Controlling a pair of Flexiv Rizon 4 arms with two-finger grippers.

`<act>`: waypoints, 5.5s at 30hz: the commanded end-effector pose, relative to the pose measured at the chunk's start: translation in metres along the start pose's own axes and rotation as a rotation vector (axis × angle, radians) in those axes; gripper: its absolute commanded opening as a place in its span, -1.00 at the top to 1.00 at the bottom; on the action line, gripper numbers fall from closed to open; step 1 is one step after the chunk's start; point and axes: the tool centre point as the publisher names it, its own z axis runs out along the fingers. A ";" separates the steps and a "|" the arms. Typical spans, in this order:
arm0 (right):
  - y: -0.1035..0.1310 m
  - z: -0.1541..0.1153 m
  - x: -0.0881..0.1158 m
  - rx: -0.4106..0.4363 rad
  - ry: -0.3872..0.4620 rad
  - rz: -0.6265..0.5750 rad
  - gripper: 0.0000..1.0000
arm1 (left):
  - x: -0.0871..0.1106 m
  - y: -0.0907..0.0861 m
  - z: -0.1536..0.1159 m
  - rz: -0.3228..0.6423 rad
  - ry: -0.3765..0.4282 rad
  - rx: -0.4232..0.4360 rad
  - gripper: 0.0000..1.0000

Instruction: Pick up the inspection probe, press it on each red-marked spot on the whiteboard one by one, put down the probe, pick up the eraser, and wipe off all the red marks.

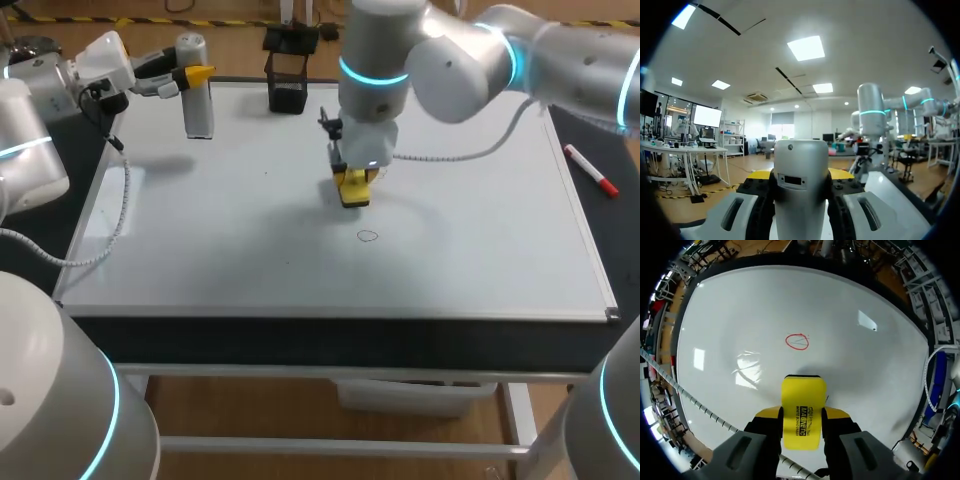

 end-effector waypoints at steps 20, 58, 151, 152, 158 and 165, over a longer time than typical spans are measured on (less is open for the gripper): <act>-0.010 -0.048 0.217 -0.046 0.009 0.190 1.00 | 0.000 0.000 0.001 0.003 -0.001 0.002 1.00; 0.020 -0.058 0.288 -0.075 0.073 0.286 1.00 | 0.009 -0.001 0.015 0.013 0.005 0.014 1.00; 0.020 -0.058 0.288 -0.075 0.073 0.286 1.00 | 0.146 0.107 0.268 -0.162 0.690 -0.013 1.00; 0.020 -0.058 0.288 -0.075 0.073 0.286 1.00 | 0.146 0.107 0.267 -0.162 0.690 -0.015 1.00; 0.020 -0.058 0.288 -0.075 0.073 0.286 1.00 | 0.146 0.107 0.266 -0.162 0.692 -0.033 1.00; 0.020 -0.058 0.288 -0.075 0.073 0.286 1.00 | 0.147 0.105 0.266 -0.153 0.701 -0.053 1.00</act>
